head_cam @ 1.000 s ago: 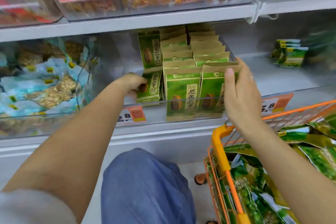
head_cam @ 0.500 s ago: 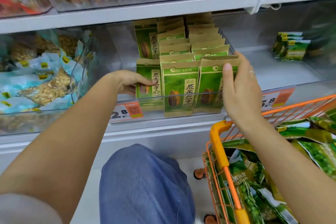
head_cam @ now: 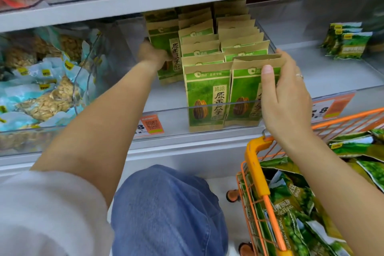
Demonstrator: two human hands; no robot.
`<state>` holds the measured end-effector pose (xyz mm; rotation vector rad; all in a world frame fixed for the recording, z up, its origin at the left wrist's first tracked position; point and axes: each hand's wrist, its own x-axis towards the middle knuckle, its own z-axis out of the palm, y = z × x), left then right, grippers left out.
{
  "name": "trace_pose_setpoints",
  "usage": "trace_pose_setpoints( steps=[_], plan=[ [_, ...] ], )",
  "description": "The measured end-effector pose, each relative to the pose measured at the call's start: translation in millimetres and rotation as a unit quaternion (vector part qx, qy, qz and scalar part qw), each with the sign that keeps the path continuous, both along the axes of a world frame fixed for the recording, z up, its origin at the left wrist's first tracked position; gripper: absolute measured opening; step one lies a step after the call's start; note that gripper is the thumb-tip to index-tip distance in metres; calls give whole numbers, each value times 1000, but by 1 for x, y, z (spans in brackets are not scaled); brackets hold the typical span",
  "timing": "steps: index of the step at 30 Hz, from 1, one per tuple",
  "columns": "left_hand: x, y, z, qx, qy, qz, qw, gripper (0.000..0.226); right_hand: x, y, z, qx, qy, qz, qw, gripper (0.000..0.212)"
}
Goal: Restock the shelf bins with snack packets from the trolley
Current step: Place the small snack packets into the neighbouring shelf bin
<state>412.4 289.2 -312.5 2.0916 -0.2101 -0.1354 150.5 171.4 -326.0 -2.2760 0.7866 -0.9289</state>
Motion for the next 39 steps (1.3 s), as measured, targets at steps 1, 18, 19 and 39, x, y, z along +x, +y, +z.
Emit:
trace_pose_setpoints(
  steps=[1,18,19,39],
  plan=[
    [1,-3,-4,16,-31,15,999,55,0,0,0,-1,1,0,1000,54],
    [13,0,-25,-77,-37,-25,996,109,-1,-1,1,-3,6,1,1000,48],
    [13,0,-24,-97,-37,-28,994,105,-1,-1,1,-3,6,0,1000,48],
    [0,1,-20,99,-96,5,990,51,-1,0,0,-10,6,1,1000,49]
  ],
)
